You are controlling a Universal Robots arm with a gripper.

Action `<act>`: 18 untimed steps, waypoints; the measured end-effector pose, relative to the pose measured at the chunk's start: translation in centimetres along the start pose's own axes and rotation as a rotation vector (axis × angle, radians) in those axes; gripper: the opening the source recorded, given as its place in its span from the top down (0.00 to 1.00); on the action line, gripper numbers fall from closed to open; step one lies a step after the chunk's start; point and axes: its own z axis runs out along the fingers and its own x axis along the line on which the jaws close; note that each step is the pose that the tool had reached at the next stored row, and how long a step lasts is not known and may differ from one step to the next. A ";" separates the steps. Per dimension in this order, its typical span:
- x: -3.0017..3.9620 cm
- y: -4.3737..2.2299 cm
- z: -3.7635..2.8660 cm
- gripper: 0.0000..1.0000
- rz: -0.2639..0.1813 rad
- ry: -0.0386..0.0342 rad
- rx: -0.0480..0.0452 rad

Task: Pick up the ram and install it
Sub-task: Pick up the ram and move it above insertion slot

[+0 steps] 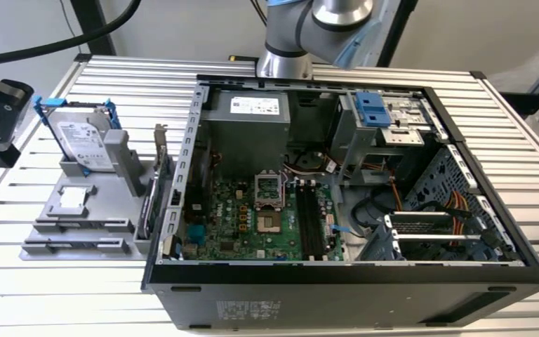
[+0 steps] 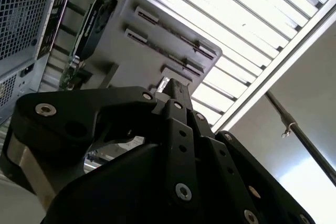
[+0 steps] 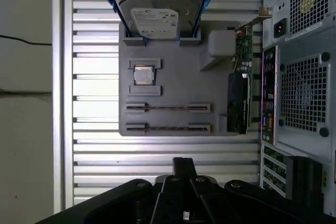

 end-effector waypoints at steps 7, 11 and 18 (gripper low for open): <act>0.01 0.13 0.02 1.00 0.000 0.0001 0.0000; 0.02 0.15 0.02 1.00 0.000 0.0001 0.0000; 0.02 0.17 0.02 1.00 -0.011 0.0006 -0.0002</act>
